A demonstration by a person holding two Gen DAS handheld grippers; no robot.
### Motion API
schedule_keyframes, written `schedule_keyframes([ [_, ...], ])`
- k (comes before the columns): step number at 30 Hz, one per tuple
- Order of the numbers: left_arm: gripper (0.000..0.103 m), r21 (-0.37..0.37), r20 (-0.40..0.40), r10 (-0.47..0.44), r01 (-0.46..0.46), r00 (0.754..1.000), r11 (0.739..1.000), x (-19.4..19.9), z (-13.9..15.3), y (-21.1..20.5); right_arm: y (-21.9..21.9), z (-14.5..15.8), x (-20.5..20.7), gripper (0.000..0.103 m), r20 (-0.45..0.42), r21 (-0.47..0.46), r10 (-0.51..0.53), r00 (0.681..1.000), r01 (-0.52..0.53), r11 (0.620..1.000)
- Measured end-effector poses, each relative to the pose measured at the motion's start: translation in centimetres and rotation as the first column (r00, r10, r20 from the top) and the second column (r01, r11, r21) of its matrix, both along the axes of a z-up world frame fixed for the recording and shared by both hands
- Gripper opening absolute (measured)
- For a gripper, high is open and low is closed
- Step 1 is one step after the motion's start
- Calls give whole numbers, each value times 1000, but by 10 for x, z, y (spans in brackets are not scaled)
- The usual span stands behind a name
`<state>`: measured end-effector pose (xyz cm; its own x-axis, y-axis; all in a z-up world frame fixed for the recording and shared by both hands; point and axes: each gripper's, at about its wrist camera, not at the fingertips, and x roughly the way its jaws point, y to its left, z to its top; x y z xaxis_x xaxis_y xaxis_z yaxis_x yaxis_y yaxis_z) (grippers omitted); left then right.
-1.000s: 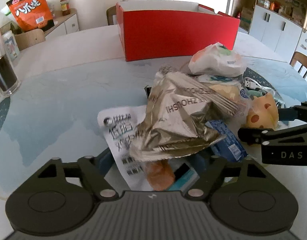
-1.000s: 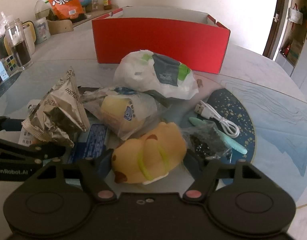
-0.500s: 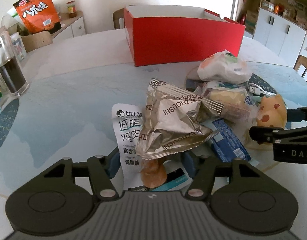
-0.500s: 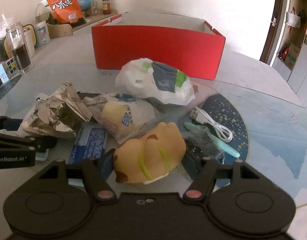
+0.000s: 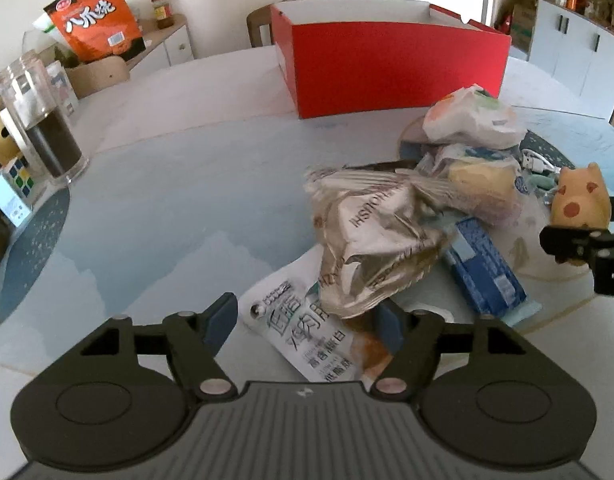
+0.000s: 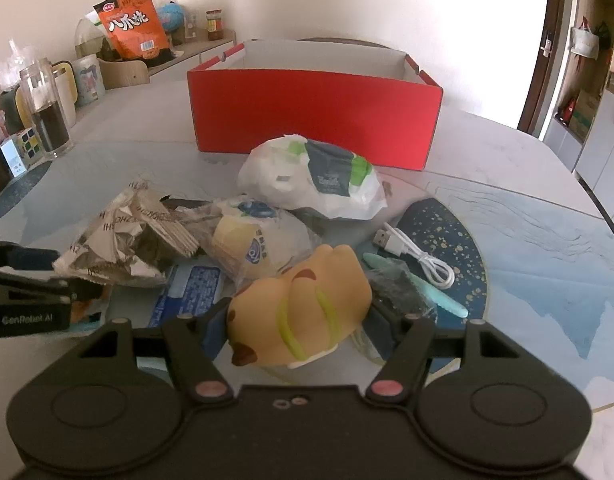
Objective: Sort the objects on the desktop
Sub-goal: 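Grasp the white sausage snack pouch with left tool while right tool grasps yellow cat toy, then lift the white pouch with the left tool while right tool lifts the yellow cat toy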
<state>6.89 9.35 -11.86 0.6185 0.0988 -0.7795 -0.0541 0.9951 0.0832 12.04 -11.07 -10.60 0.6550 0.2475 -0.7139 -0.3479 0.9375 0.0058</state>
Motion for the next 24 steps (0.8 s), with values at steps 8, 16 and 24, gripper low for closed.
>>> schedule_keyframes([
  [8, 74, -53, -34, 11, -13, 999, 999, -18, 8, 9, -4, 4, -3, 69, 3, 10, -2, 1000, 2, 1000],
  [16, 76, -45, -58, 1, -4, 998, 999, -19, 5, 9, -5, 11, -2, 69, 18, 18, -8, 1000, 7, 1000],
  [24, 88, -71, -102, 7, -14, 995, 997, -19, -5, 14, -5, 10, -2, 69, 13, 18, -9, 1000, 8, 1000],
])
